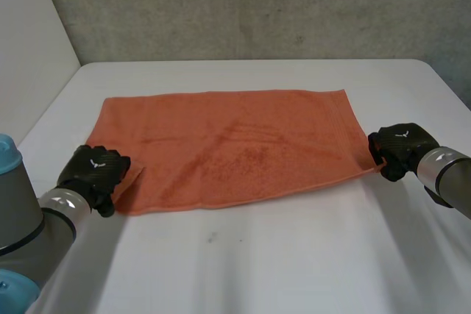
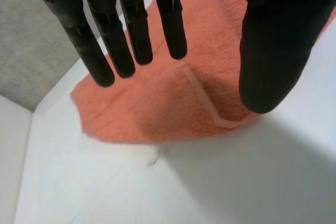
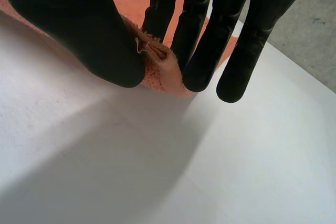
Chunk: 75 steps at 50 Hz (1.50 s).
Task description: Fold the laundry
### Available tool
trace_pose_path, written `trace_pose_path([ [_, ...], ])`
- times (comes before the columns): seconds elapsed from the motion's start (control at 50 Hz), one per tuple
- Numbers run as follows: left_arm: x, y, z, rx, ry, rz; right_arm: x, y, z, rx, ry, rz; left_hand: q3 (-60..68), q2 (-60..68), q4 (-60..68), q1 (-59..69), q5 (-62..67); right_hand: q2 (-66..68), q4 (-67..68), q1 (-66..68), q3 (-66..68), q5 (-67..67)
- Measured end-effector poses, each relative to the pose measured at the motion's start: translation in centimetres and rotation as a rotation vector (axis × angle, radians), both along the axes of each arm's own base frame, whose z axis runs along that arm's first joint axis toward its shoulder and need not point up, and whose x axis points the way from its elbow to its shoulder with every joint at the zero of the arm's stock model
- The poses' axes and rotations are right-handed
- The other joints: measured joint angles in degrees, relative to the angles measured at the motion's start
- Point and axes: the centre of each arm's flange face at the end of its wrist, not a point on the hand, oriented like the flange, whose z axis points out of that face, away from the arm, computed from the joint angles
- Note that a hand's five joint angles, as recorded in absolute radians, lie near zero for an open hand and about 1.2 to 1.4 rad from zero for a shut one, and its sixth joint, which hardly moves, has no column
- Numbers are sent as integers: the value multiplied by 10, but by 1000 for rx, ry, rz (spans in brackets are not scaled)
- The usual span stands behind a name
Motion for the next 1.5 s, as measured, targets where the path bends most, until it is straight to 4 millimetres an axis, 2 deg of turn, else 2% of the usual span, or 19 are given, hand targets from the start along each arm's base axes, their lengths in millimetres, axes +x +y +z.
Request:
trace_pose_path([
  [0.06,-3,-1,2,-6,5,-25,0,0,-1,1,1,1,-17,-13,-14,-15,-14,0,0,0,0,0],
  [0.08,-5,-3,4,-15,7,-42,0,0,-2,1,2,2,-54,-50,-56,-54,-56,0,0,0,0,0],
  [0.18,-13,-15,16,-79,1,-125,1,0,-4,-5,1,5,-67,-63,-70,-54,-72,0,0,0,0,0],
  [0.26,-18,-28,22,-120,-15,-183,2,0,-5,-9,0,7,-67,-63,-70,-54,-72,0,0,0,0,0],
  [0.28,-18,-38,22,-134,-32,-210,2,0,-6,-9,0,8,-67,-64,-71,-54,-73,0,0,0,0,0],
  [0.42,-15,-79,7,-103,-131,-283,3,1,-8,-11,9,17,-73,-70,-76,-54,-77,0,0,0,0,0],
  [0.5,-12,-89,-4,-24,-187,-313,4,2,-9,-13,20,23,-73,-75,-82,-70,-82,0,0,0,0,0],
  [0.68,-13,-96,-17,95,-249,-367,3,3,-12,-9,34,29,-73,-77,-83,-72,-85,0,0,0,0,0],
  [1.16,-12,-99,-23,175,-249,-376,4,3,-16,2,41,35,-81,-76,-79,-70,-74,0,0,0,0,0],
  [1.24,-10,-101,-23,172,-250,-369,4,4,-17,0,55,41,-59,-53,-52,-47,-49,0,0,0,0,0],
  [1.26,-10,-101,-23,172,-252,-364,4,4,-17,0,60,43,-14,-3,-6,0,-5,0,0,0,0,0],
  [1.32,-8,-102,-23,172,-259,-351,4,5,-18,0,65,45,-14,-3,-6,0,-5,0,0,0,0,0],
  [1.34,-6,-103,-23,173,-263,-343,4,5,-18,0,67,46,59,66,65,42,61,0,0,0,0,0],
  [1.5,4,-107,-23,177,-286,-290,4,5,-18,0,69,47,64,71,70,42,66,0,0,0,0,0],
])
